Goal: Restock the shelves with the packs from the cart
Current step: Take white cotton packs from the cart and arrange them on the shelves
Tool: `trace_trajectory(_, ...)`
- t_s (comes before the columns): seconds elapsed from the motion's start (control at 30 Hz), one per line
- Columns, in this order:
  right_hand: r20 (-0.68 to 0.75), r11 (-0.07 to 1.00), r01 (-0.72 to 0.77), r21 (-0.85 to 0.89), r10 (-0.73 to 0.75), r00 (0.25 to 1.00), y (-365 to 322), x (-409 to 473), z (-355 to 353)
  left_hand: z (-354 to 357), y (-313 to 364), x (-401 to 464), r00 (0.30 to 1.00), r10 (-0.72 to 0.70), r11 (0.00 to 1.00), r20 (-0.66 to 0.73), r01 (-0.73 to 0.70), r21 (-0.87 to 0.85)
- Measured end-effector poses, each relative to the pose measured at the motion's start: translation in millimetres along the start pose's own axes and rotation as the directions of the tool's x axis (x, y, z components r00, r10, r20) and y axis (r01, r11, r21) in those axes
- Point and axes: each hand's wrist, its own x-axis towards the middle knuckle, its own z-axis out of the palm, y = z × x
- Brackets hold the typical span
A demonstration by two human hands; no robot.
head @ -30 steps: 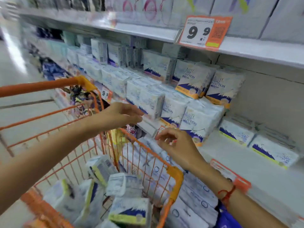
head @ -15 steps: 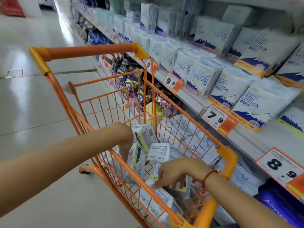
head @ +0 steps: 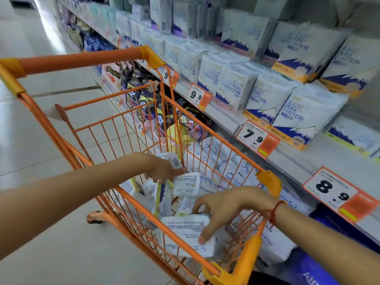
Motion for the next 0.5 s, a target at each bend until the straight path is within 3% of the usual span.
trace_trajectory(0.1,-0.356,0.986,0.166,0.021,-0.148,0.923,12.4,-13.6,4.8,-11.2,6.0,-8.9,0.996,0.066,0.997,0.059,-0.063,-0.05)
trace_trajectory(0.23,-0.716,0.958,0.283,-0.041,-0.226,0.661,20.7,-23.0,10.6,-12.0,9.0,-13.1,0.988,0.15,0.984,-0.035,-0.153,-0.088)
trace_trajectory(0.3,-0.803,0.946,0.324,-0.008,-0.199,0.562,25.0,-23.9,7.3,-18.4,8.0,-8.2,0.953,0.233,0.944,-0.193,-0.269,-0.192)
trace_trajectory(0.4,-0.848,0.887,0.451,0.102,-0.159,0.505,30.4,-25.0,5.0,-29.6,-5.6,-7.1,0.914,0.2,0.856,-0.352,-0.338,-0.391)
trace_trajectory(0.5,-0.872,0.84,0.529,0.117,-0.169,0.46,28.1,-25.0,2.9,-36.3,-15.4,-11.7,0.902,0.228,0.757,-0.366,-0.401,-0.516)
